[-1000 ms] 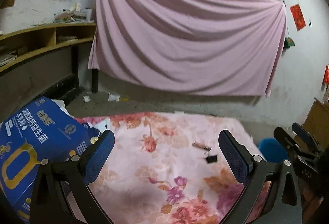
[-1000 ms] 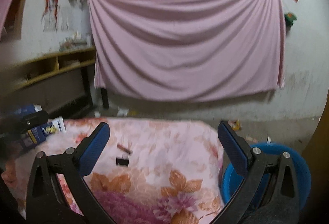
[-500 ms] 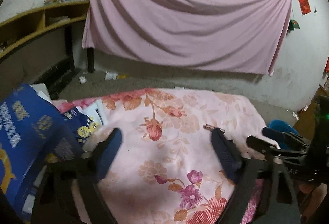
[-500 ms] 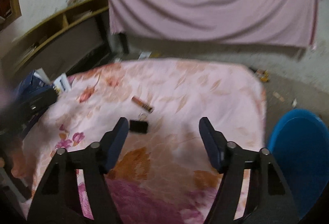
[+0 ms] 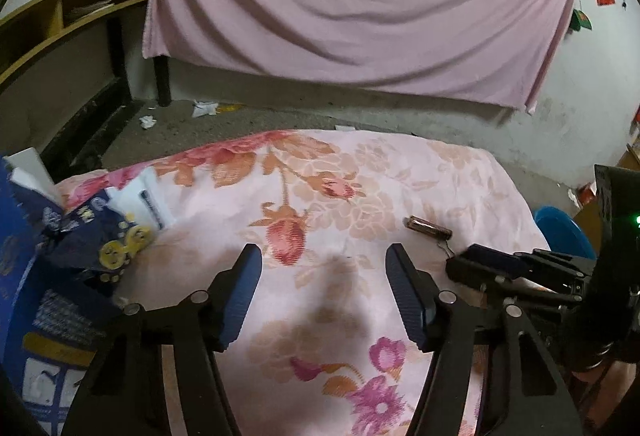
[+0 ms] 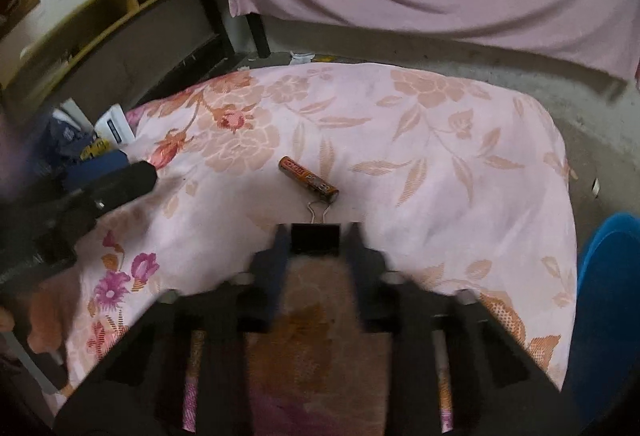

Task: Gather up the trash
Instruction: 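Grasp orange battery with left tool while right tool grasps black binder clip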

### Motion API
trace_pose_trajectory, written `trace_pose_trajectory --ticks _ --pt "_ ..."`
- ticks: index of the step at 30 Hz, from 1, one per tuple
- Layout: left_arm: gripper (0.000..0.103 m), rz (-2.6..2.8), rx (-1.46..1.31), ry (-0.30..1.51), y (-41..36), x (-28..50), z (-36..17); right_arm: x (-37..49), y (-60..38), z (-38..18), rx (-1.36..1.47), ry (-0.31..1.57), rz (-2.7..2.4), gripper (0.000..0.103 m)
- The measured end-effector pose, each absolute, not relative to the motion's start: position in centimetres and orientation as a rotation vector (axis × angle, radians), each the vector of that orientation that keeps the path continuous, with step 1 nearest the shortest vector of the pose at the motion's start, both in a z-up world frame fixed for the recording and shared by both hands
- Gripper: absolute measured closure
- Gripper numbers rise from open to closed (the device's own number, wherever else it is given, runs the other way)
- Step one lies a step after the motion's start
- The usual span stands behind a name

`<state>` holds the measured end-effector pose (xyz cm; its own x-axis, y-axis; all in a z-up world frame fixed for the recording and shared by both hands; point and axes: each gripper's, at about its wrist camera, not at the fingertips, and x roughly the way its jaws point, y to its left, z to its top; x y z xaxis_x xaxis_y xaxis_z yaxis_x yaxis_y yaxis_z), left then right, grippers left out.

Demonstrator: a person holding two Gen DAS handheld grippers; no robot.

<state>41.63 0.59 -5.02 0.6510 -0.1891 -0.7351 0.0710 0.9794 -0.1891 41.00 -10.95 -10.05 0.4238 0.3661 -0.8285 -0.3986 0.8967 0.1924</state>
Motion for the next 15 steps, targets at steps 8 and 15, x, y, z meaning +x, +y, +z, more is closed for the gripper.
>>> trace_pose_trajectory --ticks 8,15 --pt "0.045 -0.242 -0.091 0.93 -2.3 43.2 -6.0 39.7 -14.6 -9.3 0.029 0.997 0.46 0.052" --pt "0.045 -0.312 0.006 0.974 -6.8 45.0 -7.3 38.8 -18.9 -8.2 0.135 0.945 0.432 0.052"
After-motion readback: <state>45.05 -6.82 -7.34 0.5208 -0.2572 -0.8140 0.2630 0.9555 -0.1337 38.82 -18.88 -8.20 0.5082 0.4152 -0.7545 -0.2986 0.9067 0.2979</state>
